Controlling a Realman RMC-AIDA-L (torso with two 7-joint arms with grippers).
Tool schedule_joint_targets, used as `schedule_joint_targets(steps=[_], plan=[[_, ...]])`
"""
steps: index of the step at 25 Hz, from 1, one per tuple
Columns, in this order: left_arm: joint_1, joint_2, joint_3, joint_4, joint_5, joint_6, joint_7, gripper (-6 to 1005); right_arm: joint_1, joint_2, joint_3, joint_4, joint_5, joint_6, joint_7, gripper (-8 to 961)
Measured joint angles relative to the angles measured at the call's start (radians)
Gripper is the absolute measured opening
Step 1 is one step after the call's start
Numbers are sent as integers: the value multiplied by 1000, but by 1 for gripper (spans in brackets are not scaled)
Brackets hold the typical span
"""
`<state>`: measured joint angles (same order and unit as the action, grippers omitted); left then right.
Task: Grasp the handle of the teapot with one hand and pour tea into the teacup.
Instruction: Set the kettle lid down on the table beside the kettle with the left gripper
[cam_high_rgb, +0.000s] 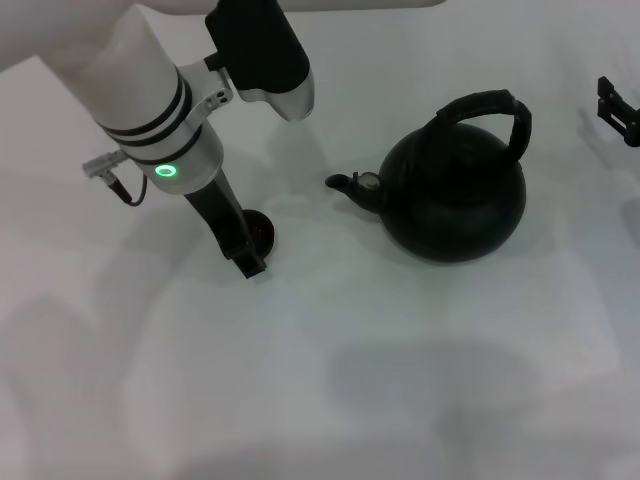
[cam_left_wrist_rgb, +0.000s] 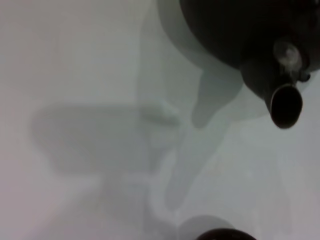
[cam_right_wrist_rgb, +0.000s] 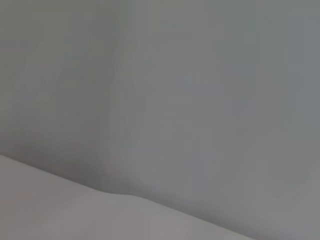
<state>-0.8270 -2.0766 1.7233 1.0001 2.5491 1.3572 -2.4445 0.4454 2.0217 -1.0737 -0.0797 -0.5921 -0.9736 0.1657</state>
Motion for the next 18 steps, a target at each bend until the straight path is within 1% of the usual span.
schedule_joint_targets(steps=[6,8,10,14,15,16,17,18], plan=[[32,-1,3,74,47,37,-31,815,1,0,0,0,0,-3,0,844],[55,1,3,126,72,51,-42,815,1,0,0,0,0,-4,0,844],[61,1,3,140,79,57,-45,815,1,0,0,0,0,-4,0,844],[96,0,3,233,120,90,-65,814,2,0,0,0,0,-5,0,843],[111,0,3,264,129,99,-69,814,2,0,0,0,0,-5,0,843],[148,1,2,335,147,110,-76,814,2,0,0,0,0,-5,0,843],[148,1,2,335,147,110,-76,814,2,0,0,0,1,-5,0,843],[175,1,1,385,158,114,-78,814,2,0,0,0,2,-5,0,843]])
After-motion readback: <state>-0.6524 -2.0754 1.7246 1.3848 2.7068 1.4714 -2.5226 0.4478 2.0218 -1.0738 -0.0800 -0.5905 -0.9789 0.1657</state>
